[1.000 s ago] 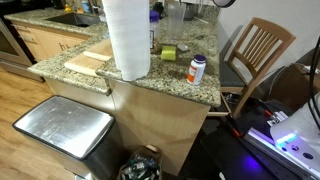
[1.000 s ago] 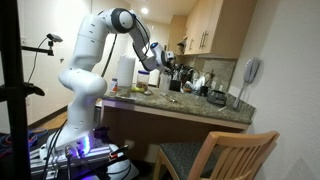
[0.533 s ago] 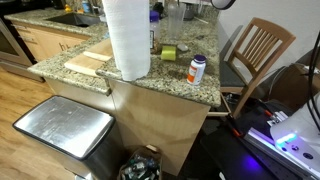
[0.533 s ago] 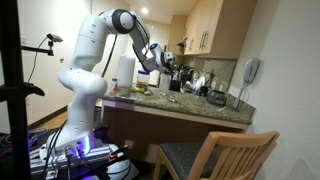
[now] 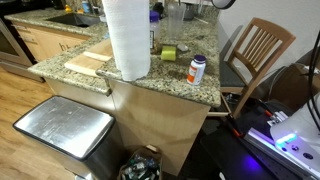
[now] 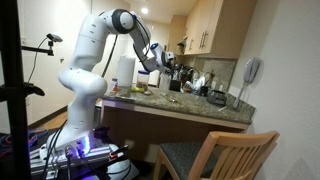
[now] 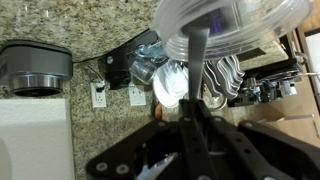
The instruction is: Pick up the spoon and put it in the jar
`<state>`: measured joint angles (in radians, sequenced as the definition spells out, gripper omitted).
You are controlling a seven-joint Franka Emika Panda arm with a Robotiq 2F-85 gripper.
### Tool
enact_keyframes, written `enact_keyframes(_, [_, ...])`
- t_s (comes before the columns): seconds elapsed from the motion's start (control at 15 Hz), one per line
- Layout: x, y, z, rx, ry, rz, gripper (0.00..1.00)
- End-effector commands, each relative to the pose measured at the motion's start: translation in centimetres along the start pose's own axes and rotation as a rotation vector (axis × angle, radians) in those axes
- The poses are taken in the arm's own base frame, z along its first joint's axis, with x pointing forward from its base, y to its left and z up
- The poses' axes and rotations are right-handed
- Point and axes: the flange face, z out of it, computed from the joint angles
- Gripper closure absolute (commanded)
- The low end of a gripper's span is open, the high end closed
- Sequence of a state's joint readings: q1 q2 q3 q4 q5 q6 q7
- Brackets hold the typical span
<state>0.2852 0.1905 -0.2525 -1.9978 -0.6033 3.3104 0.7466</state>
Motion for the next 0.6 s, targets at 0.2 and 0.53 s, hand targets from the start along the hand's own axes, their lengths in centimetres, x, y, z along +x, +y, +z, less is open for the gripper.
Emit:
enact_keyframes(0.2, [-0.29, -0.36, 0.13, 0.033, 0.021, -0.018, 0.58])
enact_keyframes(0.53, [0.04, -0.54, 0.16, 0.044, 0.038, -0.023, 0.21])
